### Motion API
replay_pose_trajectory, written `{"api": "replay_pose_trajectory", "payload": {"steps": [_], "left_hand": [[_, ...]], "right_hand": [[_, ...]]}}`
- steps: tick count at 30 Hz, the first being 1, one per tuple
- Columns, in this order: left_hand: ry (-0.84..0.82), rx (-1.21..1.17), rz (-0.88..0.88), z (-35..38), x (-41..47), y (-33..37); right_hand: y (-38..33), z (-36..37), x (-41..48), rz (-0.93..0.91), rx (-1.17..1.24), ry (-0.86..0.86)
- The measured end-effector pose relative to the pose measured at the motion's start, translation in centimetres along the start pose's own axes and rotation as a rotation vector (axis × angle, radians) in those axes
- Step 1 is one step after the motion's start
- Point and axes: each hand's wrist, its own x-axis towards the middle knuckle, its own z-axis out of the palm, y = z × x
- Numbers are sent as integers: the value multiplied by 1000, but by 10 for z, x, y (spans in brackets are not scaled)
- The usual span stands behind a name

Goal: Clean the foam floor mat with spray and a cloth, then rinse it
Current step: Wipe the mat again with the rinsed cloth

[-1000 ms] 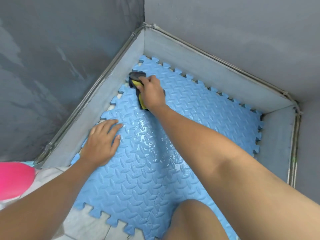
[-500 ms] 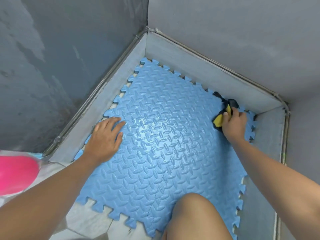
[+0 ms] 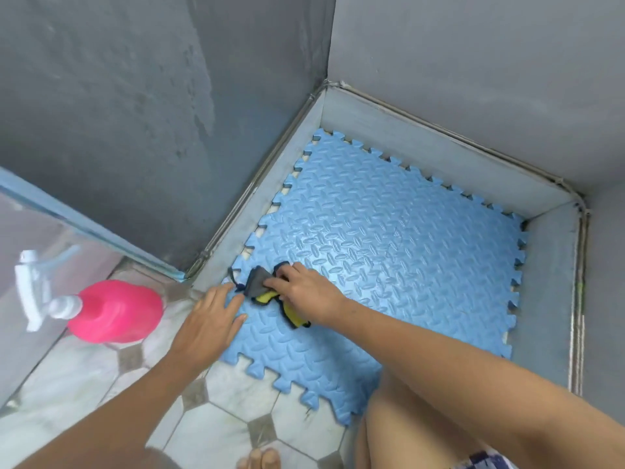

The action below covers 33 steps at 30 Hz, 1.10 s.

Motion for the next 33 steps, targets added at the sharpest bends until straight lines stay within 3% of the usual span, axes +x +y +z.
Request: {"api": "replay_pose_trajectory", "payload": {"steps": [2,7,11,13,15,18,22,25,27,30,33], "left_hand": [[-29,9,-54,-3,-12,-10],[-109,-136,-265,-7,-22,-2],[-111,-159,-246,-11,-27,-6],[-136,-170,-244,-12,-30,-8],[-110,-101,-199,-14,-34,-10],[-105,-17,-137,-8,-38,-14],[-95,-9,-94,-2,-36,-23],[-91,47,-41,-2,-36,-22],[-57,69,-40,2,-38,-20],[-25,91,-85,7,-42,-16],[-53,128,-128,7,-42,-11]], "right_hand": [[17,-6,-27,102,13,-1],[119,-55,-113,772,101,211],[158,-67,-103,1164,110,311],[142,-60,-68,1166,92,293],[107,-49,-28,1054,85,318],[32,-20,11,747,24,305],[-70,32,-1,248,-29,165],[-78,50,-42,-135,-94,3],[-39,39,-67,-242,-171,-32],[38,2,-99,2,-238,18],[108,-31,-123,568,-87,206]]}}
